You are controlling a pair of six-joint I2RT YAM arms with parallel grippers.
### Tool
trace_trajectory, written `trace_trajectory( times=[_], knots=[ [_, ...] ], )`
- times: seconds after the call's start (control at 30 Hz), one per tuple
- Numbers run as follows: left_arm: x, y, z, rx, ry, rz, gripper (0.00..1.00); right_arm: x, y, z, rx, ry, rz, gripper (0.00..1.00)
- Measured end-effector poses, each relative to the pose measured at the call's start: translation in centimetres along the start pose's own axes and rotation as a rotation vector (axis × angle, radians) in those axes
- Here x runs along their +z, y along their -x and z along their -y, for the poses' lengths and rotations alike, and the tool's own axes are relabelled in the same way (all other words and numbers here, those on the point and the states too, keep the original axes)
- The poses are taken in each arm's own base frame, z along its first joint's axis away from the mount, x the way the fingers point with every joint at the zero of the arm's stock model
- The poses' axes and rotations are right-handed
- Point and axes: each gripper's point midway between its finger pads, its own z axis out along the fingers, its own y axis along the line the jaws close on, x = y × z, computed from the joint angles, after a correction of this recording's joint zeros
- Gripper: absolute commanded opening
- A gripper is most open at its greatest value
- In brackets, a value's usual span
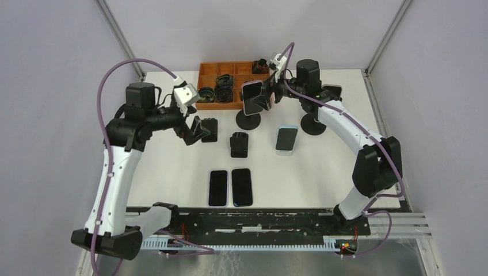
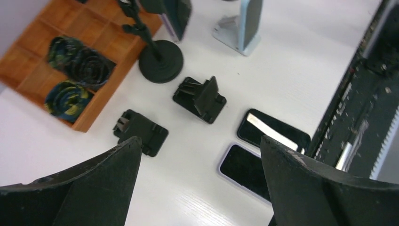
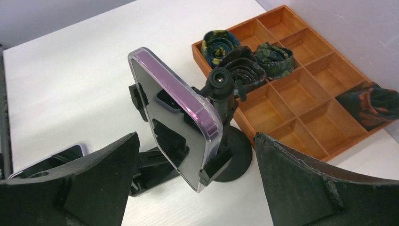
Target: Remove the phone from the phone stand
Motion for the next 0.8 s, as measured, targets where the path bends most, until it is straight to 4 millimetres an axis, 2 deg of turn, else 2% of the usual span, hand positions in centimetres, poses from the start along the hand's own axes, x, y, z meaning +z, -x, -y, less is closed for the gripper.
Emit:
trace_trajectory(
  times=[0.07, 0.13, 0.3, 0.37, 0.43, 0.5, 0.57, 0.7, 0.8],
  knots=[
    [-1.0, 0.7, -0.7, -0.032, 0.088, 0.009, 1.00, 0.3, 0.0, -0.2, 0.007, 0.027, 0.011, 0.98],
    [-1.5, 1.0, -1.3, -0.057, 0.134, 0.001, 1.00, 0.7, 0.3, -0.5, 0.020, 0.056, 0.036, 0.92],
    [0.1, -1.3, -2.5, -0.159, 0.132, -0.092, 1.00, 1.8, 1.1, -1.0, 0.082, 0.112, 0.097, 0.67],
    [0.7, -2.3, -2.7, -0.200, 0.120, -0.124, 1.00, 2.1, 1.3, -1.0, 0.107, 0.121, 0.113, 0.60],
    [0.8, -2.5, -2.5, -0.218, 0.116, -0.129, 1.00, 2.2, 1.6, -1.0, 0.124, 0.122, 0.127, 0.51],
    [0.6, -2.2, -2.2, -0.220, 0.109, -0.115, 1.00, 2.2, 1.6, -1.0, 0.136, 0.122, 0.137, 0.35],
    [0.7, -2.0, -1.8, -0.221, 0.094, -0.100, 1.00, 2.3, 1.5, -1.1, 0.145, 0.124, 0.142, 0.24],
    [1.1, -2.9, -1.3, -0.242, 0.079, -0.109, 1.00, 2.1, 1.9, -1.3, 0.123, 0.104, 0.170, 0.19],
    [1.5, -4.1, -1.2, -0.261, 0.076, -0.137, 1.00, 1.5, 2.0, -1.1, 0.113, 0.073, 0.181, 0.12]
  ],
)
